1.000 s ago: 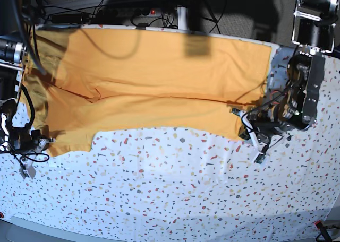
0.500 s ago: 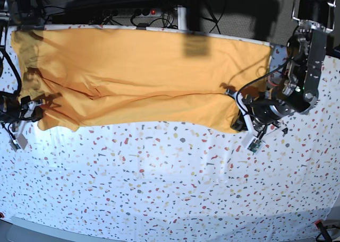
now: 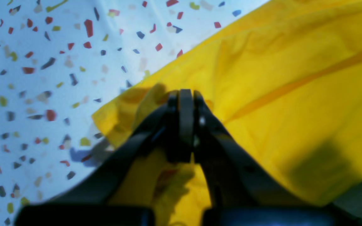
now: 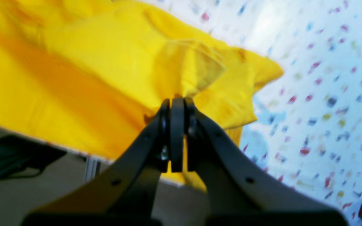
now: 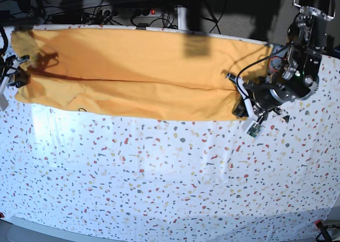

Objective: Fold the T-shirt properly
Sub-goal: 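Fold the doubled shirt over again with both grippers into a strip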

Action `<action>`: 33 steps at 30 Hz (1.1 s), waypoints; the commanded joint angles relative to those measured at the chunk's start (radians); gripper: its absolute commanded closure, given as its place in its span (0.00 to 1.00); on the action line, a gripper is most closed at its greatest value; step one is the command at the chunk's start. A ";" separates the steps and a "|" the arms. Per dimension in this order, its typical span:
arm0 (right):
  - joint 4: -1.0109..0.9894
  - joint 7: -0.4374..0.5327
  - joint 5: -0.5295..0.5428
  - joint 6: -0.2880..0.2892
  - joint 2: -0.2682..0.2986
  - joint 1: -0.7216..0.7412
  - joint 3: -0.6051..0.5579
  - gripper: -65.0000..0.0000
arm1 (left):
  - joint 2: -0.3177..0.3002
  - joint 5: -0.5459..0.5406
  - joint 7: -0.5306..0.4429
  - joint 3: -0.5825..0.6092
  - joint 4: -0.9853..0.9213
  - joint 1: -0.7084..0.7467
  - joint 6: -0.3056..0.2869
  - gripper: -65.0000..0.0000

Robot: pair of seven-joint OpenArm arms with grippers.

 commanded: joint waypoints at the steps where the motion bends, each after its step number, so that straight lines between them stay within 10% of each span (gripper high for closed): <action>1: 0.023 0.014 0.021 0.005 0.027 -0.018 0.023 1.00 | -0.017 0.007 -0.021 -0.007 0.039 -0.001 0.014 1.00; 14: 0.035 0.013 0.024 0.005 0.027 -0.244 0.040 1.00 | -0.062 0.121 -0.027 -0.007 0.169 0.197 0.055 1.00; 33: 0.035 0.130 -0.040 0.005 -0.034 -0.202 0.040 1.00 | -0.062 0.154 -0.021 -0.007 0.169 0.237 0.055 1.00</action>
